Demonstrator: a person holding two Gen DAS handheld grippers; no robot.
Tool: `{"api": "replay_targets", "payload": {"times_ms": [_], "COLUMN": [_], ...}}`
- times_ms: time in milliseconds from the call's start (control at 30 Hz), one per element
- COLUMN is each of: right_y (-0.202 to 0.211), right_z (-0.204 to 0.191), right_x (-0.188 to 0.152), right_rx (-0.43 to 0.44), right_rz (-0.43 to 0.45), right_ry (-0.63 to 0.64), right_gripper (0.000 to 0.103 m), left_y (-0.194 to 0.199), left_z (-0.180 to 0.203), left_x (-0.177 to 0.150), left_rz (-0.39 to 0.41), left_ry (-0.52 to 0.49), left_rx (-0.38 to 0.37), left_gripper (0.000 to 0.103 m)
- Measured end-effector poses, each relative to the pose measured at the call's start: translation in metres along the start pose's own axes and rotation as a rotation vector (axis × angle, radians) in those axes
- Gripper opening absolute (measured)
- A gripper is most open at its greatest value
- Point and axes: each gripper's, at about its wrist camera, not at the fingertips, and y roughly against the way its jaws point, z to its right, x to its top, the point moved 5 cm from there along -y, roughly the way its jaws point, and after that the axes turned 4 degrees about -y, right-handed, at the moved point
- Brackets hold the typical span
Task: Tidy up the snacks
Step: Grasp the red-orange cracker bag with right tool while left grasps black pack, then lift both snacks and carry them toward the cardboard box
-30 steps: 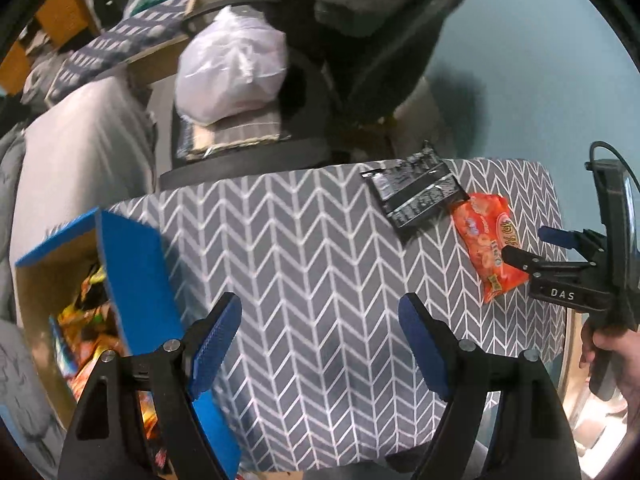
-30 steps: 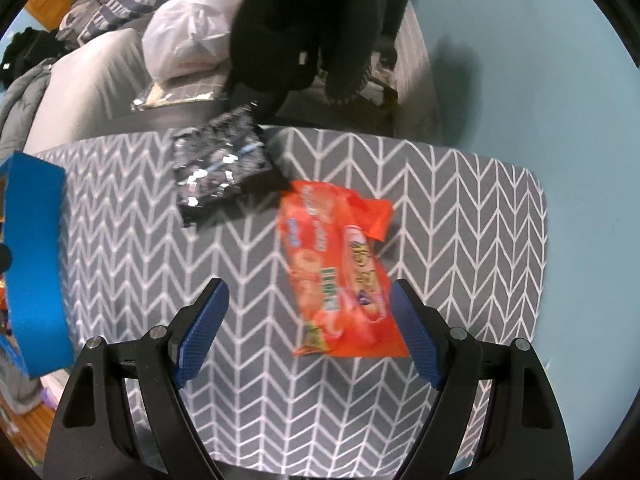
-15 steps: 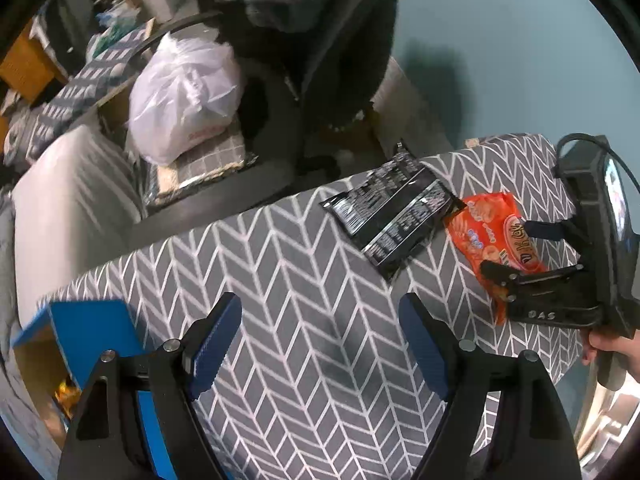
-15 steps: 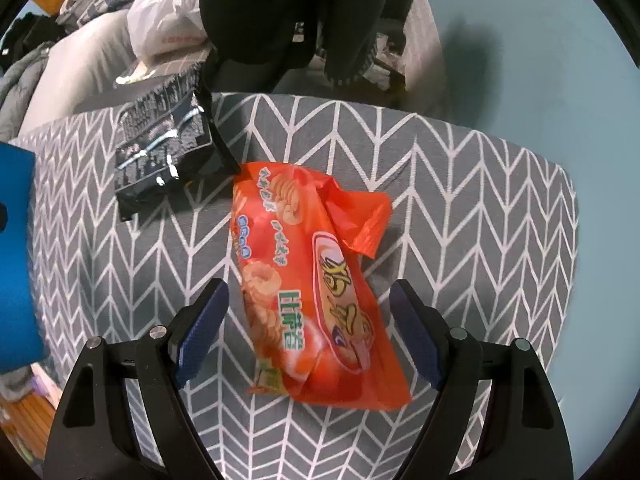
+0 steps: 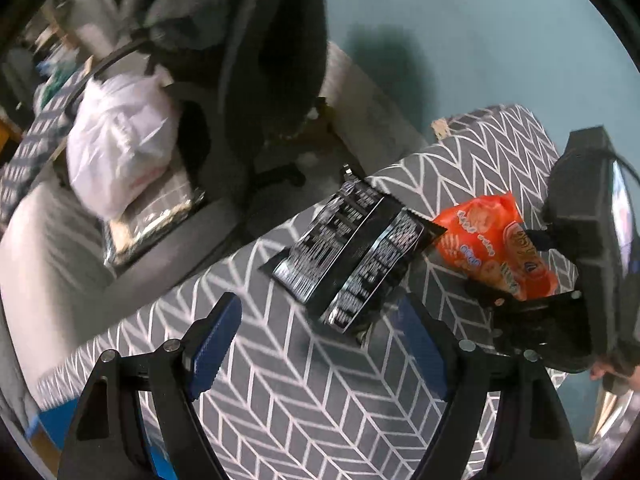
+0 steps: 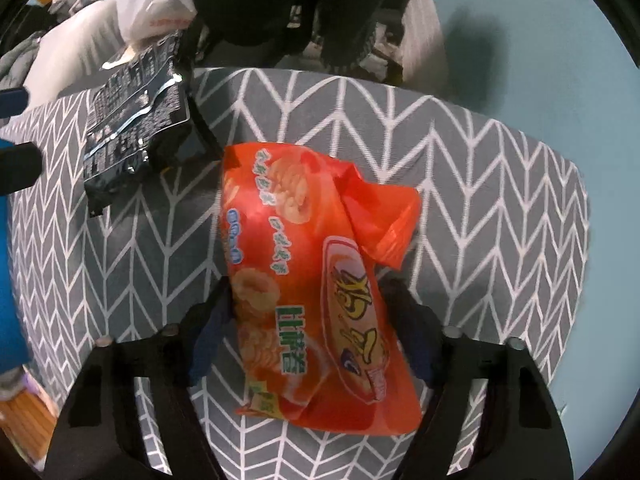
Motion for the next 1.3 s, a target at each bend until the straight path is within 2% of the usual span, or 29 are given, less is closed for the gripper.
{"api": "replay_targets", "payload": {"times_ms": [100, 200, 300, 367, 567, 633, 900, 967, 1000, 1133, 1300], "right_y": [0.004, 0.006, 0.006, 0.007, 0.013, 0.017, 0.023, 0.025, 0.025, 0.030, 0.030], "right_z": [0.008, 0.020, 0.030, 0.035, 0.048, 0.049, 0.049, 0.050, 0.049, 0.047, 0.041], "right_x": [-0.001, -0.005, -0.013, -0.018, -0.030, -0.031, -0.032, -0.033, -0.033, -0.032, -0.027], "right_rx": [0.042, 0.072, 0.091, 0.102, 0.123, 0.127, 0.144, 0.147, 0.148, 0.154, 0.162], "right_rz": [0.002, -0.001, -0.007, -0.006, 0.007, 0.010, 0.019, 0.021, 0.022, 0.024, 0.030], "right_ry": [-0.055, -0.122, -0.176, -0.202, -0.266, -0.278, -0.281, -0.276, -0.274, -0.261, -0.248], "right_gripper": [0.058, 0.057, 0.057, 0.057, 0.057, 0.057, 0.057, 0.057, 0.057, 0.057, 0.057], "left_y": [-0.004, -0.007, -0.017, -0.024, -0.044, -0.048, -0.059, -0.060, -0.061, -0.057, -0.051], "left_z": [0.011, 0.024, 0.036, 0.039, 0.040, 0.041, 0.035, 0.031, 0.027, 0.019, 0.019], "left_x": [0.008, 0.013, 0.016, 0.017, 0.023, 0.026, 0.030, 0.031, 0.030, 0.028, 0.017], "left_rz": [-0.005, -0.008, -0.032, -0.043, -0.063, -0.056, -0.031, -0.017, -0.009, 0.022, 0.056], "left_ry": [-0.073, -0.168, -0.256, -0.279, -0.278, -0.275, -0.263, -0.243, -0.227, -0.166, -0.115], "left_rx": [-0.042, -0.059, -0.030, -0.022, -0.004, 0.000, 0.034, 0.049, 0.066, 0.055, 0.082], "left_gripper": [0.082, 0.082, 0.082, 0.082, 0.082, 0.088, 0.088, 0.079, 0.070, 0.057, 0.050]}}
